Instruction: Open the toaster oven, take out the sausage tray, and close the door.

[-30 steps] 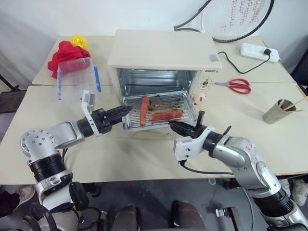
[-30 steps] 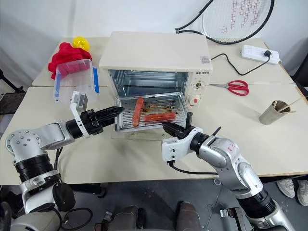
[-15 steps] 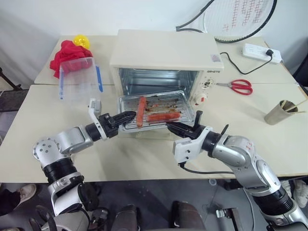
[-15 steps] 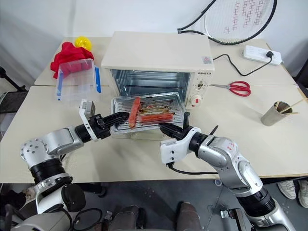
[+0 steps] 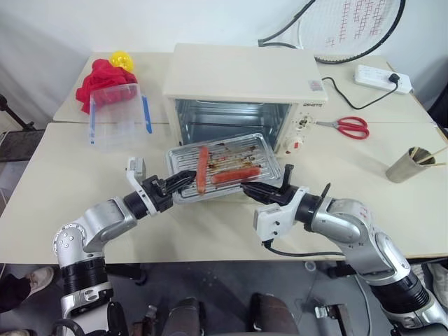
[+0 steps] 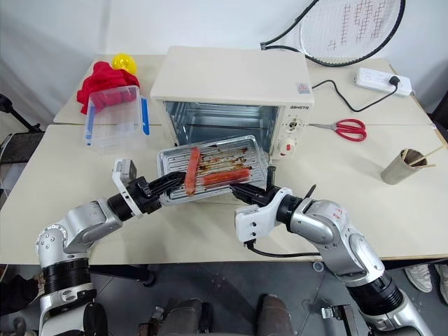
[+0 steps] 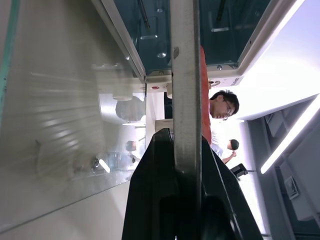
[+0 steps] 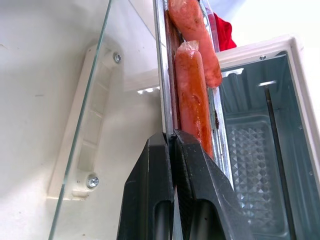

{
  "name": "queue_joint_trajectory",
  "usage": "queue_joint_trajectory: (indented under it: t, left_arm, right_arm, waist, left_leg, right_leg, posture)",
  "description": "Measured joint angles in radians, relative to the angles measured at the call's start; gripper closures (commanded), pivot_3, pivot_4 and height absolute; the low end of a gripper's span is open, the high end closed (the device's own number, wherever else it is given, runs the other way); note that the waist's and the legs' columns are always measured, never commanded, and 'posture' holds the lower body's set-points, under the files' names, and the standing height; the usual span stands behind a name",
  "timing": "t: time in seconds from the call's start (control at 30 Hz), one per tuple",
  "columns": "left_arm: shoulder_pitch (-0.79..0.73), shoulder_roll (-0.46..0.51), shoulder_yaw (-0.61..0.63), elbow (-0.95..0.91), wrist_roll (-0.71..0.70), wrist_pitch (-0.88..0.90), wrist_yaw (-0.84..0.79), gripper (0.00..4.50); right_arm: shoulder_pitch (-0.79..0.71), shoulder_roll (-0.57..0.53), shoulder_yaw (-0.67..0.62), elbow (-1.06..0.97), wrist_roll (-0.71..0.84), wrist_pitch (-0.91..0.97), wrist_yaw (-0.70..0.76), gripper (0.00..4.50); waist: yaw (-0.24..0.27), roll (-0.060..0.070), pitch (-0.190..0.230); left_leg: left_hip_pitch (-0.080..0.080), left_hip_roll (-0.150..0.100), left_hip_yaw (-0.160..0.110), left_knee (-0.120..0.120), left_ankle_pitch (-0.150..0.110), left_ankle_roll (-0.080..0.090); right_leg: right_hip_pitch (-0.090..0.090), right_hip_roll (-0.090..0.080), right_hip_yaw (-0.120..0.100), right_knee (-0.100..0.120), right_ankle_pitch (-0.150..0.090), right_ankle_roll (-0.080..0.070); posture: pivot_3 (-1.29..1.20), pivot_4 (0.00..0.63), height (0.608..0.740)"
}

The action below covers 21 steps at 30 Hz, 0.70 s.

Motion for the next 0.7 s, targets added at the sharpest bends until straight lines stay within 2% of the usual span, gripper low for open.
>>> queue_joint_trajectory:
  t: [0.27, 0.33, 0.47, 0.6, 0.7]
  left_arm:
    - [0.083, 0.003, 0.089, -0.050, 0.000, -0.041, -0.099, 4.50]
    - [0.128, 0.021, 0.099, -0.065, 0.000, -0.033, -0.149, 4.50]
    - [0.389, 0.126, 0.156, -0.126, -0.002, 0.013, -0.333, 4.50]
    - [0.540, 0.137, 0.219, -0.154, -0.002, -0.024, -0.440, 4.50]
    - [0.606, 0.107, 0.262, -0.202, -0.002, -0.067, -0.482, 4.50]
  right_arm:
    - [0.064, -0.078, -0.147, 0.021, 0.112, -0.083, -0.015, 1.10]
    - [0.094, -0.090, -0.180, 0.044, 0.153, -0.119, -0.015, 1.10]
    - [0.214, -0.156, -0.307, 0.204, 0.272, -0.246, -0.013, 1.10]
    - [0.221, -0.161, -0.335, 0.350, 0.387, -0.330, 0.022, 1.10]
    - [0.218, -0.161, -0.329, 0.402, 0.463, -0.339, 0.079, 1.72]
  waist:
    - [0.000, 0.000, 0.000]
    - [0.000, 0.000, 0.000]
    - [-0.007, 0.000, 0.000]
    - [-0.002, 0.000, 0.000]
    - [0.001, 0.000, 0.000]
  left_leg:
    - [0.000, 0.000, 0.001, 0.000, 0.000, 0.000]
    - [0.000, 0.000, 0.002, -0.001, 0.000, 0.000]
    - [0.002, 0.001, 0.005, -0.004, 0.000, 0.001]
    - [0.004, 0.003, 0.005, -0.002, 0.000, 0.000]
    - [0.004, 0.004, 0.005, -0.001, 0.000, 0.000]
  right_leg:
    - [0.000, 0.000, 0.000, -0.001, 0.000, 0.000]
    - [0.000, 0.000, 0.001, -0.001, 0.000, 0.000]
    - [-0.001, 0.001, 0.003, -0.003, 0.000, -0.001]
    - [0.000, 0.001, 0.004, -0.001, -0.001, -0.002]
    - [0.000, -0.001, 0.005, 0.000, -0.001, -0.002]
  posture:
    - [0.00, 0.150, 0.740]
    - [0.00, 0.150, 0.740]
    - [0.00, 0.150, 0.740]
    - [0.00, 0.150, 0.740]
    - [0.00, 0.150, 0.740]
